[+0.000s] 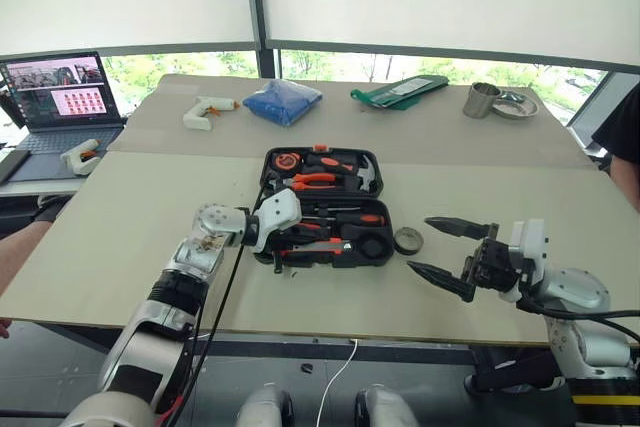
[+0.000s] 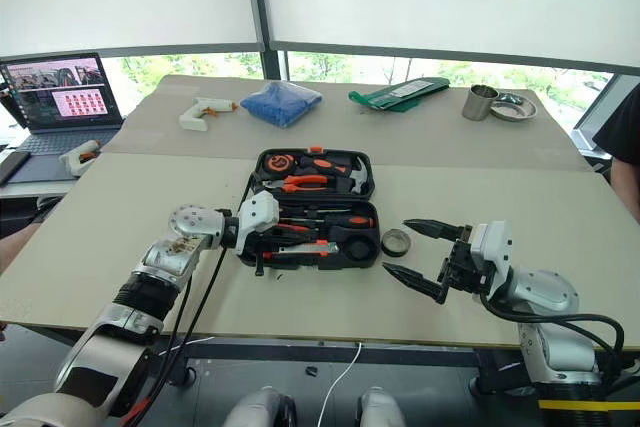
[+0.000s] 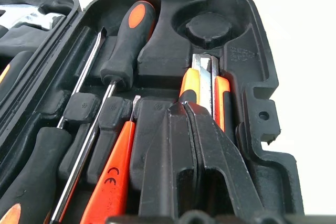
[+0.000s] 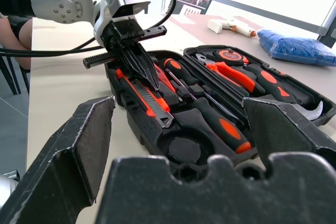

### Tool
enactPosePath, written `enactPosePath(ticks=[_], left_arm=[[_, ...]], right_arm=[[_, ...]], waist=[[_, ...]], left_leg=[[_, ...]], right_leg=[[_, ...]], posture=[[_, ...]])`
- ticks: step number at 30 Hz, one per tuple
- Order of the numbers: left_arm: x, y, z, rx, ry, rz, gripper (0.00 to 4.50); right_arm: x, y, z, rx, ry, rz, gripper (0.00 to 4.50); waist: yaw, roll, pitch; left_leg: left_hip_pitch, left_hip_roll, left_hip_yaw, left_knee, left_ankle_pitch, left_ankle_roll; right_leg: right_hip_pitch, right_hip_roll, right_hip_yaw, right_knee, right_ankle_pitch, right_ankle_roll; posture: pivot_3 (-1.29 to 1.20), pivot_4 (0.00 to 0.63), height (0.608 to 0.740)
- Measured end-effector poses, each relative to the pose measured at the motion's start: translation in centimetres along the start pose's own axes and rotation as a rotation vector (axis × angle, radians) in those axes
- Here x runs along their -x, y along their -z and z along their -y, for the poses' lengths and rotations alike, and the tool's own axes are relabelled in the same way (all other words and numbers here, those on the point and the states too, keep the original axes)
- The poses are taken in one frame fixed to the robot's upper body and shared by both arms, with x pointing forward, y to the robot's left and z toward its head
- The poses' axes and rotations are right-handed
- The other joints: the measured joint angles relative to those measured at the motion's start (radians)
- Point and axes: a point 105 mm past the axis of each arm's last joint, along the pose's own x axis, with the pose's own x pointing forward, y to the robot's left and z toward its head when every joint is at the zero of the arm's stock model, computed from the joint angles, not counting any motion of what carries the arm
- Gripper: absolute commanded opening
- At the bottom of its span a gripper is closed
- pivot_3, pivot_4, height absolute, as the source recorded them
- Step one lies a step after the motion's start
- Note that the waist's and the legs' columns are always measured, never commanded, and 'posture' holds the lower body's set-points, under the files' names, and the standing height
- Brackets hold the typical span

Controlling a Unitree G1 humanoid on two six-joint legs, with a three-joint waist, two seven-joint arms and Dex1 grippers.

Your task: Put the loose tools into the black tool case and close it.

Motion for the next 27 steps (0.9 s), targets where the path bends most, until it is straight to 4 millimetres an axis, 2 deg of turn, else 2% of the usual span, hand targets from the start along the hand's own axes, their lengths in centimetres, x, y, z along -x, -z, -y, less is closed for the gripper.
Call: enactPosePath(ticks=[9, 12, 16, 20, 22, 25, 27], left_arm=[[0.0, 0.6, 0.1, 0.022, -0.048, 0.055, 0.06], [1.1, -0.3, 0.4, 0.061, -0.065, 0.211, 0.80], [3.1, -1.2, 1.3, 0.070, -0.047, 0.328, 2.32], [6.7, -4.5, 1.0, -0.038, -0.101, 0.444, 3.76], [8.5, -4.7, 1.7, -0.083, -0.098, 0.433, 4.45], [10.0, -3.1, 2.9, -0.047, -0.088, 0.412, 4.45], [10.7, -2.3, 3.5, 0.003, -0.094, 0.424, 4.45]], right_arm=[[0.2, 0.4, -0.1, -0.008, 0.015, -0.013, 4.50], [1.3, 0.8, -0.1, -0.011, 0.042, -0.034, 4.50], [4.9, 1.8, 1.1, 0.000, 0.159, -0.111, 4.50], [7.7, 3.4, 1.6, 0.018, 0.246, -0.194, 4.50], [9.0, 4.4, 1.5, 0.022, 0.268, -0.252, 4.50], [9.6, 5.2, 1.2, 0.067, 0.184, -0.403, 4.50], [8.6, 4.8, 1.4, 0.104, 0.089, -0.495, 4.50]], waist=[[-0.005, 0.003, -0.012], [-0.004, 0.003, -0.012], [0.001, 0.002, -0.012], [0.006, 0.001, -0.011], [0.005, 0.002, -0.011], [-0.003, 0.006, -0.009], [-0.011, 0.006, -0.008]], left_leg=[[0.005, 0.000, 0.000, -0.001, 0.000, 0.000], [0.002, 0.000, 0.001, -0.002, 0.000, 0.000], [-0.003, -0.001, 0.000, -0.002, -0.002, 0.002], [-0.003, -0.001, 0.000, -0.002, -0.003, 0.002], [-0.002, -0.001, 0.001, -0.002, -0.003, 0.002], [-0.002, -0.001, 0.001, -0.002, -0.003, 0.002], [-0.001, 0.000, 0.001, -0.001, -0.003, 0.001]], right_leg=[[0.003, -0.001, 0.001, 0.000, -0.004, -0.006], [0.000, -0.002, 0.001, 0.000, -0.004, -0.006], [-0.003, -0.002, 0.001, -0.001, 0.001, -0.005], [-0.002, -0.002, 0.000, -0.003, -0.001, -0.003], [-0.002, -0.002, 0.001, -0.003, -0.005, -0.005], [-0.002, -0.003, 0.002, -0.002, -0.006, -0.004], [-0.003, -0.003, 0.002, -0.002, -0.006, -0.005]], posture=[[0.00, 0.150, 0.739], [0.00, 0.150, 0.739], [0.00, 0.150, 0.739], [0.00, 0.150, 0.739], [0.00, 0.150, 0.739], [0.00, 0.150, 0.739], [0.00, 0.150, 0.739]])
